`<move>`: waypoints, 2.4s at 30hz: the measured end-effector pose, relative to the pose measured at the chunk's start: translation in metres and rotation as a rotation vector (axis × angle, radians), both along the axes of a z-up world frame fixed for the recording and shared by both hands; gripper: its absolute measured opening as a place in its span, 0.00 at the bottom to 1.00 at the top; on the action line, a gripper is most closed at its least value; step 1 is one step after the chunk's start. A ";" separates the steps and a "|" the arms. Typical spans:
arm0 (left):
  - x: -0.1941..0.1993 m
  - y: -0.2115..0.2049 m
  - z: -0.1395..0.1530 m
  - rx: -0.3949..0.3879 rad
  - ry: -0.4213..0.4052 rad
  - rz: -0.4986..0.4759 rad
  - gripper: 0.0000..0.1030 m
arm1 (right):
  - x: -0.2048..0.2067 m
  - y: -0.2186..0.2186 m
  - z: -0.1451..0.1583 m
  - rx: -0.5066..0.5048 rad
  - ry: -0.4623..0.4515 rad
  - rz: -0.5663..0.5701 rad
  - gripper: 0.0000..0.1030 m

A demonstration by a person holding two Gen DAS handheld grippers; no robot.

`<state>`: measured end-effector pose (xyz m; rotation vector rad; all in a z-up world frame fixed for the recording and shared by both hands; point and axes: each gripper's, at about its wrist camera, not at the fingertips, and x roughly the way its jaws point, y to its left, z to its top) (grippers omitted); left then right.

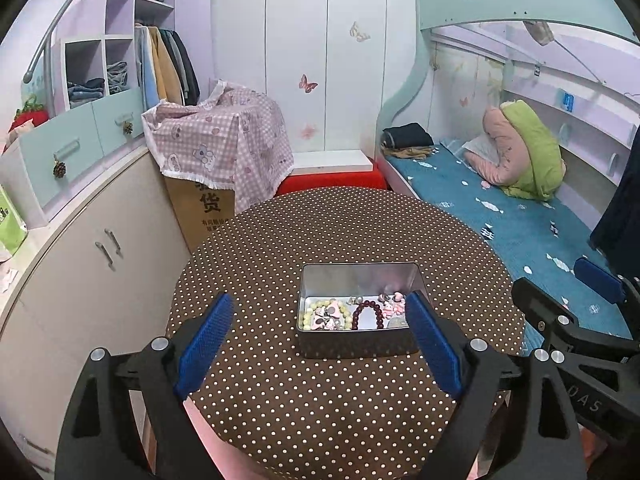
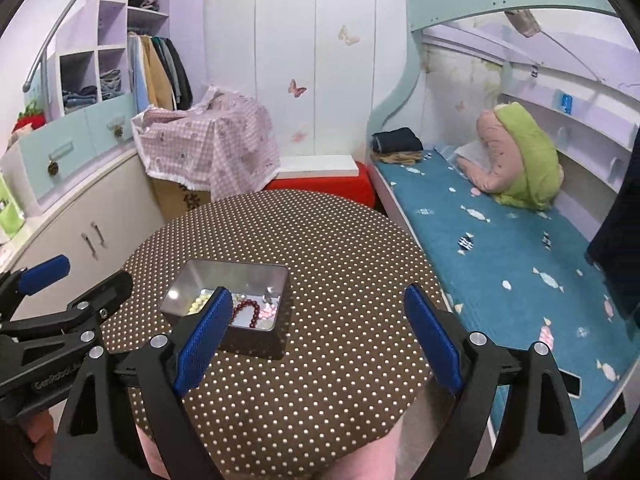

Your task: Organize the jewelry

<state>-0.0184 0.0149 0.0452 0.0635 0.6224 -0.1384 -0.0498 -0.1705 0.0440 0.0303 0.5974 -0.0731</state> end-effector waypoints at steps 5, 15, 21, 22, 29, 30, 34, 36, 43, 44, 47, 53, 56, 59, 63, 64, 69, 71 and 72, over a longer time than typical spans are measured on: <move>-0.002 0.001 0.002 -0.020 0.006 -0.016 0.83 | 0.000 -0.003 0.000 -0.007 0.013 -0.014 0.82; -0.007 -0.004 0.007 -0.013 -0.007 -0.025 0.83 | 0.001 -0.006 0.001 0.005 0.017 -0.015 0.82; -0.006 -0.002 0.007 -0.015 0.002 0.001 0.83 | 0.000 -0.006 0.002 0.004 0.016 -0.004 0.82; -0.006 -0.002 0.008 -0.015 0.004 0.004 0.83 | 0.000 -0.006 0.003 0.004 0.015 -0.004 0.82; -0.002 0.000 0.008 -0.011 0.013 0.009 0.83 | 0.000 -0.004 0.004 -0.002 0.025 -0.010 0.82; -0.002 0.000 0.008 -0.012 0.016 0.009 0.83 | 0.001 -0.003 0.005 -0.003 0.024 -0.010 0.82; 0.001 0.001 0.008 -0.016 0.027 0.010 0.83 | 0.002 -0.003 0.006 -0.004 0.023 -0.012 0.82; 0.000 0.000 0.007 -0.015 0.030 0.006 0.83 | 0.004 -0.004 0.005 0.000 0.032 -0.014 0.82; 0.001 -0.003 0.005 0.000 0.039 0.002 0.83 | 0.006 -0.004 0.002 -0.004 0.047 -0.018 0.82; 0.002 -0.003 0.005 -0.002 0.044 0.000 0.83 | 0.006 -0.004 0.002 -0.002 0.046 -0.018 0.82; 0.003 -0.005 0.004 0.001 0.054 0.000 0.83 | 0.005 -0.005 0.002 0.003 0.043 -0.018 0.82; 0.003 -0.005 0.004 0.006 0.056 0.005 0.83 | 0.004 -0.007 0.002 0.007 0.041 -0.015 0.82; 0.002 -0.004 0.003 0.004 0.057 0.005 0.83 | 0.004 -0.006 0.003 0.006 0.042 -0.017 0.82; 0.002 -0.004 0.004 0.003 0.054 0.005 0.83 | 0.005 -0.007 0.003 0.008 0.040 -0.016 0.82; 0.001 -0.004 0.004 0.005 0.055 0.005 0.83 | 0.005 -0.007 0.002 0.008 0.045 -0.016 0.82; 0.001 -0.004 0.004 0.003 0.054 0.004 0.83 | 0.004 -0.005 0.003 0.009 0.047 -0.018 0.82; -0.001 -0.004 0.004 0.003 0.047 0.006 0.83 | 0.004 -0.003 0.003 0.011 0.048 -0.017 0.82; -0.001 -0.004 0.004 0.003 0.047 0.006 0.83 | 0.004 -0.002 0.003 0.014 0.049 -0.016 0.82; -0.001 -0.004 0.004 0.004 0.046 0.006 0.83 | 0.005 -0.002 0.003 0.015 0.051 -0.016 0.82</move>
